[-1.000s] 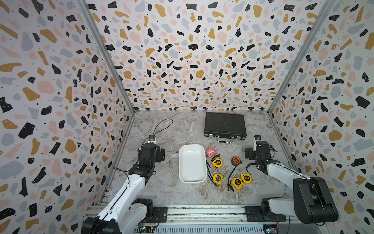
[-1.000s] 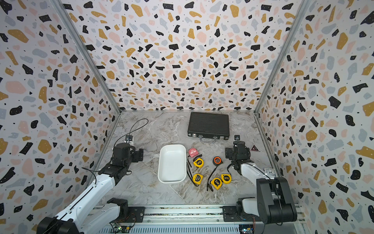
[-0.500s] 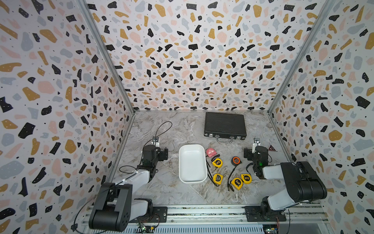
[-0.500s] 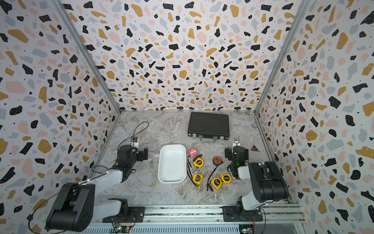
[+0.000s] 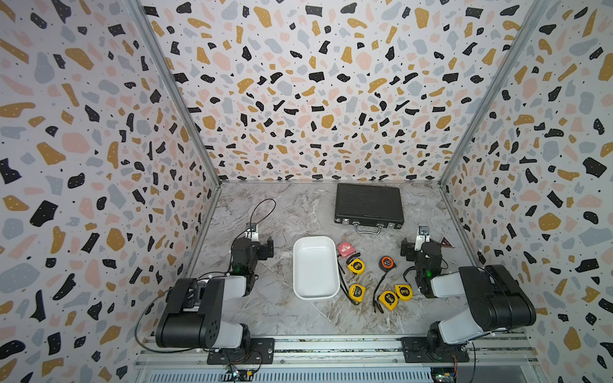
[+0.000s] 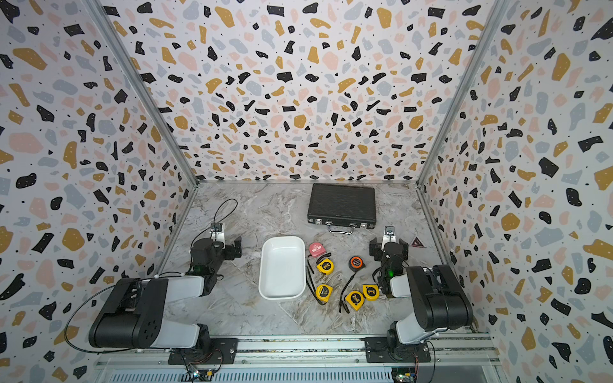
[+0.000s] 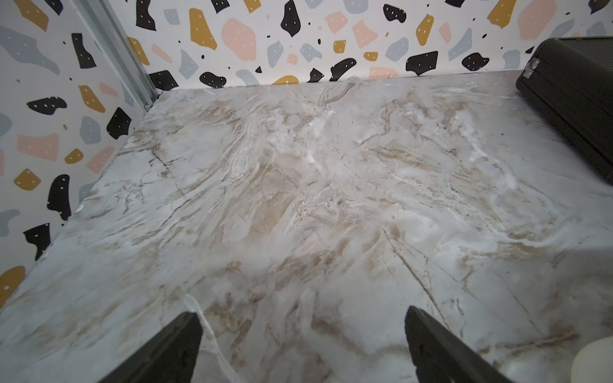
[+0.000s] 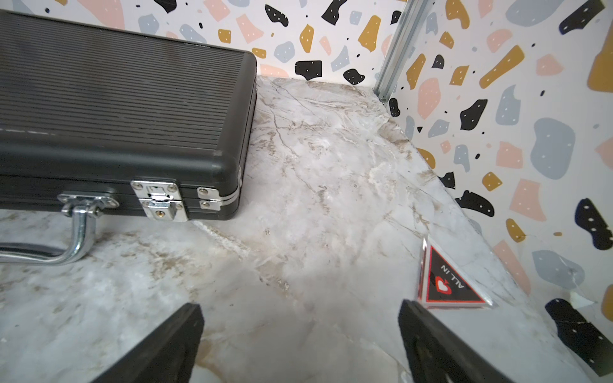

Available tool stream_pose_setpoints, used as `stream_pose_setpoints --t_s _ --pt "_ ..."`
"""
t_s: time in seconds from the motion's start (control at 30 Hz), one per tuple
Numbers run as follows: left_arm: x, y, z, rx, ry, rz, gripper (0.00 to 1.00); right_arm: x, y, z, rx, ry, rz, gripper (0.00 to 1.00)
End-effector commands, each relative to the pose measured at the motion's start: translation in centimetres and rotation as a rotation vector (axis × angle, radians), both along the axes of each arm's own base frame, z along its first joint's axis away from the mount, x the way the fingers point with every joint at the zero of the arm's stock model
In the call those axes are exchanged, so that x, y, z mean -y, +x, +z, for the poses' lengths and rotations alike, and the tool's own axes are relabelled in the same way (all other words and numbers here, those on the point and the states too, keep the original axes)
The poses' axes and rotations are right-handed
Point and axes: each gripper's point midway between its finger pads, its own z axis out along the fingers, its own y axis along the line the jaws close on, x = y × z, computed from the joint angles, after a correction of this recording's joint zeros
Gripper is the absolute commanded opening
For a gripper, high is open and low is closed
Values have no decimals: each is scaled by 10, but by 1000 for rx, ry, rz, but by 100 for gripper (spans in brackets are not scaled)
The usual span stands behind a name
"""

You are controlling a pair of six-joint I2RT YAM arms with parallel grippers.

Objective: Take the tape measure out of the storage box
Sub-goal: Reset both arms

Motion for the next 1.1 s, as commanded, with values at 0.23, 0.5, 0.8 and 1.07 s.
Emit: stream_pose_setpoints --t_s 0.23,0.5,0.8,1.07 --pt "-8 6 11 45 -6 45 100 -1 2 11 40 -6 12 97" --pt "-10 7 10 38 -4 59 100 -1 1 10 40 -6 12 97" --pt "-10 7 11 42 -5 60 100 -1 1 11 44 -5 17 97" --pt "-10 6 11 37 -4 61 100 0 2 11 42 -7 7 99"
